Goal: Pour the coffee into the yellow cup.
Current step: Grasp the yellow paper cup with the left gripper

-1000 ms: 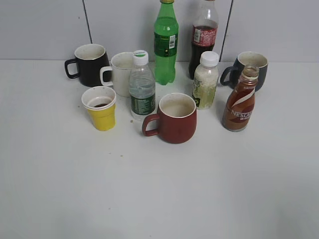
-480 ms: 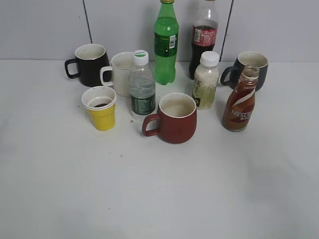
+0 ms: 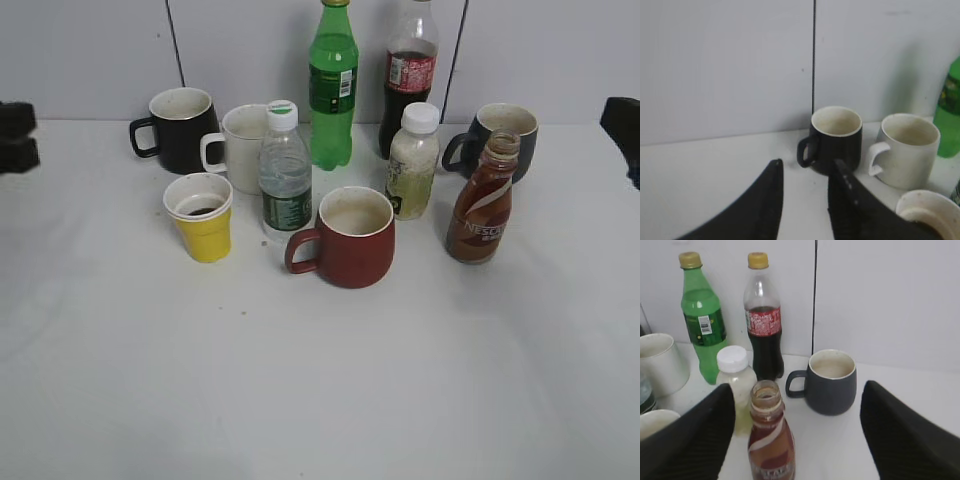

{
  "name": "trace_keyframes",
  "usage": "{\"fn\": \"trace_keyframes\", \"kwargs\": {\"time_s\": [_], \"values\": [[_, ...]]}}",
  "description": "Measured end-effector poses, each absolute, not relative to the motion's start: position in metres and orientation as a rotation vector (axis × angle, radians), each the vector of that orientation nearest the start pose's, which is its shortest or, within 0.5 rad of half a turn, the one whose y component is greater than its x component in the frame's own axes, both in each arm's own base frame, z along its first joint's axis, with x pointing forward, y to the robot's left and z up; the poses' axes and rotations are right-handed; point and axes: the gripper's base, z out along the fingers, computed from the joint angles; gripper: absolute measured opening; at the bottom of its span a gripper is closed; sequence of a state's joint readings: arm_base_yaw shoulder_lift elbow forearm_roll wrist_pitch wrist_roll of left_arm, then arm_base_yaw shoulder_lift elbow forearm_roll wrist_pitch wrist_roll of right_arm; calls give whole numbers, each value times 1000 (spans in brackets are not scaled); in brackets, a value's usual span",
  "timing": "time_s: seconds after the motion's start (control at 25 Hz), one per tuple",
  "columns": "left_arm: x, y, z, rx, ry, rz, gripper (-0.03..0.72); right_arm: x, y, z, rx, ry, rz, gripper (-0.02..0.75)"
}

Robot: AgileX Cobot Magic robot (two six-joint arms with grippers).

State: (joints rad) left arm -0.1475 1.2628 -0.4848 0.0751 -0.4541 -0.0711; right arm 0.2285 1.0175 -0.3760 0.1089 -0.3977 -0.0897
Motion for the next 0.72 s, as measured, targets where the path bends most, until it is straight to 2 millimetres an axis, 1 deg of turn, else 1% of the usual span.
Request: {"fn": "trace_keyframes", "kwargs": {"time_s": [0.08, 0.16, 0.2, 0.32, 0.36, 0.44, 0.56, 0.72], "values": [[253, -50, 219, 192, 1859, -164, 239, 208, 45, 247, -176, 1694, 140, 586], [253, -50, 219, 192, 1859, -164, 239, 220, 51, 235, -219, 1685, 149, 586], [262, -64, 196, 240, 1889, -196, 239, 224, 54, 230, -245, 1676, 159, 586], [267, -75, 175, 272, 1887, -227, 239, 237, 62, 206, -301, 1700, 190, 586], [267, -77, 165, 282, 1872, -239, 239, 240, 64, 200, -317, 1706, 196, 586], [265, -78, 155, 297, 1847, -255, 239, 246, 67, 184, -336, 1742, 203, 586], [257, -78, 140, 301, 1796, -285, 239, 250, 70, 166, -370, 1767, 219, 586], [254, -82, 119, 359, 1809, -305, 264, 254, 75, 150, -405, 1761, 245, 586]]}}
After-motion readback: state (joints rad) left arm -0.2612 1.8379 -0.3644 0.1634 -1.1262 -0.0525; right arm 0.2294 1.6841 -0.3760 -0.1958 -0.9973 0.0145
